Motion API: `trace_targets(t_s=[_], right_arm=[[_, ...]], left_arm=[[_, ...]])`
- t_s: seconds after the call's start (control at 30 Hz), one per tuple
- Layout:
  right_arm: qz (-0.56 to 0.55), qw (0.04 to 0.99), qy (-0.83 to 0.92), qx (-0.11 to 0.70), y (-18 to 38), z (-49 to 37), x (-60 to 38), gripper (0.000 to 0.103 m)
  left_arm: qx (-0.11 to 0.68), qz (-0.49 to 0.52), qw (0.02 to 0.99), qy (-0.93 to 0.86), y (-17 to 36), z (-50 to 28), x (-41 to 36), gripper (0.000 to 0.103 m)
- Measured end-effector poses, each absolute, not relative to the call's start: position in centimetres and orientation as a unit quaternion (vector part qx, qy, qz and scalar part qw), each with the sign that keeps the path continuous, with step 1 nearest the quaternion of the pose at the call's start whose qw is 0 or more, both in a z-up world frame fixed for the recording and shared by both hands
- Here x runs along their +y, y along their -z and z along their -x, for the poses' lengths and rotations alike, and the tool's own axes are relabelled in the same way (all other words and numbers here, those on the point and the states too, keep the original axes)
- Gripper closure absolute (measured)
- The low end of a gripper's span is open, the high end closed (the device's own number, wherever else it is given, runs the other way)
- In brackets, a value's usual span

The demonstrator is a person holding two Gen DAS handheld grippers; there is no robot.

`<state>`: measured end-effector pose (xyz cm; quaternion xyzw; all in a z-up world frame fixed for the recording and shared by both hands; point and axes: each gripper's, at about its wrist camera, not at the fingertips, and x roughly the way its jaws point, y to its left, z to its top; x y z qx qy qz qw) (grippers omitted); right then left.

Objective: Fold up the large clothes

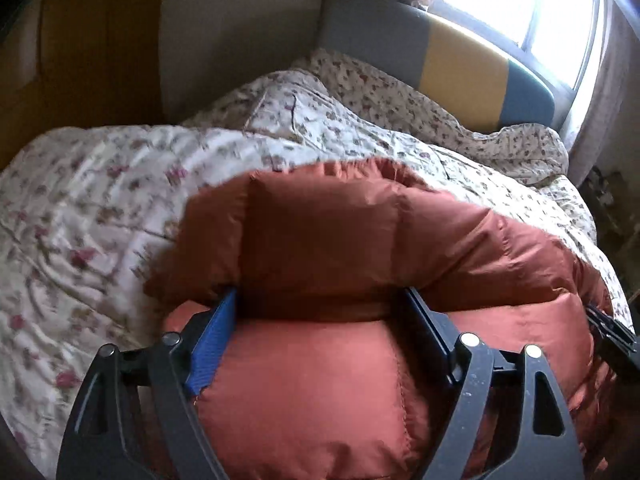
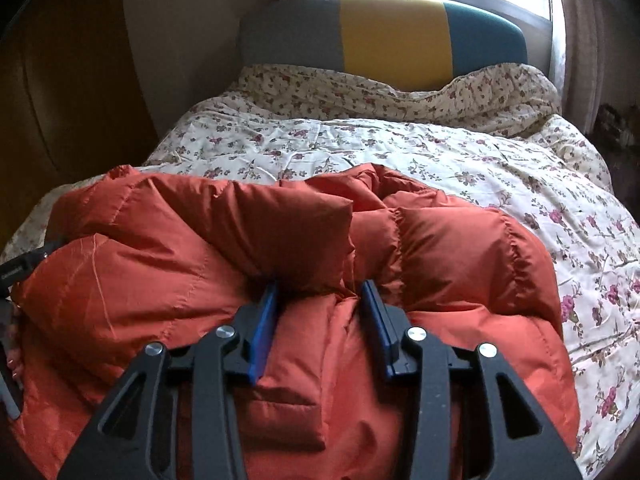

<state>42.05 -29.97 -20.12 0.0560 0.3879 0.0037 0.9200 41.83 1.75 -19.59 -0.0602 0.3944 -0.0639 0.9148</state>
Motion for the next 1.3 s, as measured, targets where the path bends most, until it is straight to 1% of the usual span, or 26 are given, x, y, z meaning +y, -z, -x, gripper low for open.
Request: trace_targets(t_s=[0.3, 0.37, 0.4, 0.47, 0.5, 0.57, 0.73, 1.03, 1.2, 1.27, 1.3], right_arm=[[-0.047, 0.917, -0.001, 0.395, 20.7, -42.4, -29.9, 0.062], [-0.064, 0.913, -0.006, 0.402, 20.0, -42.2, -30.4, 0.061], [-0.092, 0.910, -0.012, 0.405, 19.1, -41.7, -31.1, 0.060], [-0.129, 0.908, -0.020, 0.397, 17.4, -40.1, -31.8, 0.059], [-0.140, 0.907, -0.022, 0.396, 16.1, -38.7, -32.2, 0.059], [-0.147, 0.906, -0.034, 0.396, 14.2, -36.1, -32.6, 0.052], [-0.110, 0.907, -0.025, 0.406, 12.4, -28.5, -34.8, 0.051], [-0.087, 0.892, -0.006, 0.443, 13.5, -16.4, -36.7, 0.052], [-0.104, 0.883, 0.011, 0.458, 15.2, -11.6, -37.1, 0.054], [-0.118, 0.876, 0.011, 0.468, 16.0, -9.7, -37.2, 0.055], [-0.120, 0.874, 0.011, 0.471, 16.2, -9.2, -37.2, 0.056]], left_arm=[[0.407, 0.052, 0.910, 0.058, 21.2, -42.6, 1.5, 0.021], [0.407, 0.048, 0.911, 0.056, 20.9, -42.5, 1.5, 0.021], [0.406, 0.046, 0.911, 0.053, 20.5, -42.3, 1.5, 0.021], [0.406, 0.039, 0.912, 0.046, 19.6, -41.2, 1.8, 0.017], [0.400, 0.040, 0.914, 0.046, 18.9, -40.1, 2.1, 0.013], [0.393, 0.045, 0.917, 0.054, 17.7, -37.6, 3.0, 0.013], [0.382, 0.063, 0.919, 0.075, 16.5, -30.8, 5.9, 0.013], [0.394, 0.073, 0.913, 0.080, 18.0, -19.7, 9.6, 0.013], [0.407, 0.082, 0.906, 0.085, 19.8, -15.3, 11.0, 0.013], [0.410, 0.087, 0.904, 0.087, 20.3, -13.9, 11.2, 0.015], [0.412, 0.090, 0.903, 0.089, 20.5, -13.4, 11.3, 0.019]])
